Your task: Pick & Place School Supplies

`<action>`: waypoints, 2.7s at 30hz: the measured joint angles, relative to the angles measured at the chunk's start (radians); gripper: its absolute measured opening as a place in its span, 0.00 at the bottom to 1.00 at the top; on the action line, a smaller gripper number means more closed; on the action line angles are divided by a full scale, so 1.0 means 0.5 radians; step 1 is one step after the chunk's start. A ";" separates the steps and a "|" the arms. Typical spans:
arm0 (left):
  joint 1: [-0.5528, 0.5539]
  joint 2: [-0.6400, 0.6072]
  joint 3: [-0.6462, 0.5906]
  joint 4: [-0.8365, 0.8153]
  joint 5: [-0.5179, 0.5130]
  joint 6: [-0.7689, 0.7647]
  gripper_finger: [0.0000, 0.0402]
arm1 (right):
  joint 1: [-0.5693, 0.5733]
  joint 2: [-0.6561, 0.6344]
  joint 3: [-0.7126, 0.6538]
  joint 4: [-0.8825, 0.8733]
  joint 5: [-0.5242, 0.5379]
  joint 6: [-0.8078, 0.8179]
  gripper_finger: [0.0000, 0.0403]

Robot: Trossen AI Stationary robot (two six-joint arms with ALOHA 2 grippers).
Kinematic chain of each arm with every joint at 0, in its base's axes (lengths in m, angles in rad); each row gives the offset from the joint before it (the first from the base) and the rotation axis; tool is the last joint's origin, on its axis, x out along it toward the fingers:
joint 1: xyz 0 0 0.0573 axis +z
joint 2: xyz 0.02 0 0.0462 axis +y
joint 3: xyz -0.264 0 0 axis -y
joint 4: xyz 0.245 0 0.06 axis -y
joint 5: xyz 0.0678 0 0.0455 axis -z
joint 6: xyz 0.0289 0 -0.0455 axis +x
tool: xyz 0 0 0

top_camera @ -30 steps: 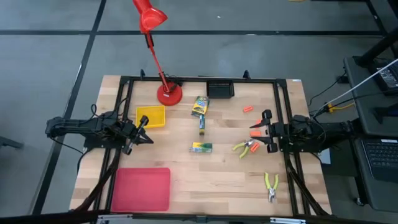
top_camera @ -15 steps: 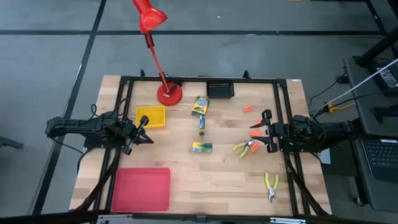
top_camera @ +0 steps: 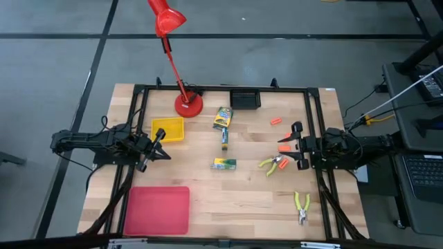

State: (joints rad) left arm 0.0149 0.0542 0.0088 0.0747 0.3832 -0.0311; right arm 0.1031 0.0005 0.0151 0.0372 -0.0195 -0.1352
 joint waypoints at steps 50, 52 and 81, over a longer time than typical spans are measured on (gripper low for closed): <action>-0.003 0.000 0.000 0.690 -0.018 0.586 0.02 | 0.000 0.009 0.000 0.644 -0.659 0.409 0.52; -0.004 -0.001 0.000 0.772 0.027 0.521 0.02 | 0.000 0.009 0.000 0.645 -0.625 0.346 0.52; -0.005 0.152 0.000 1.286 0.606 0.765 0.02 | -0.002 0.034 0.190 1.040 0.015 -0.416 0.52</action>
State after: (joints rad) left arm 0.0125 0.1300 0.0089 0.7180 0.6863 0.3515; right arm 0.1020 0.0175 0.1101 0.5572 -0.0122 -0.3435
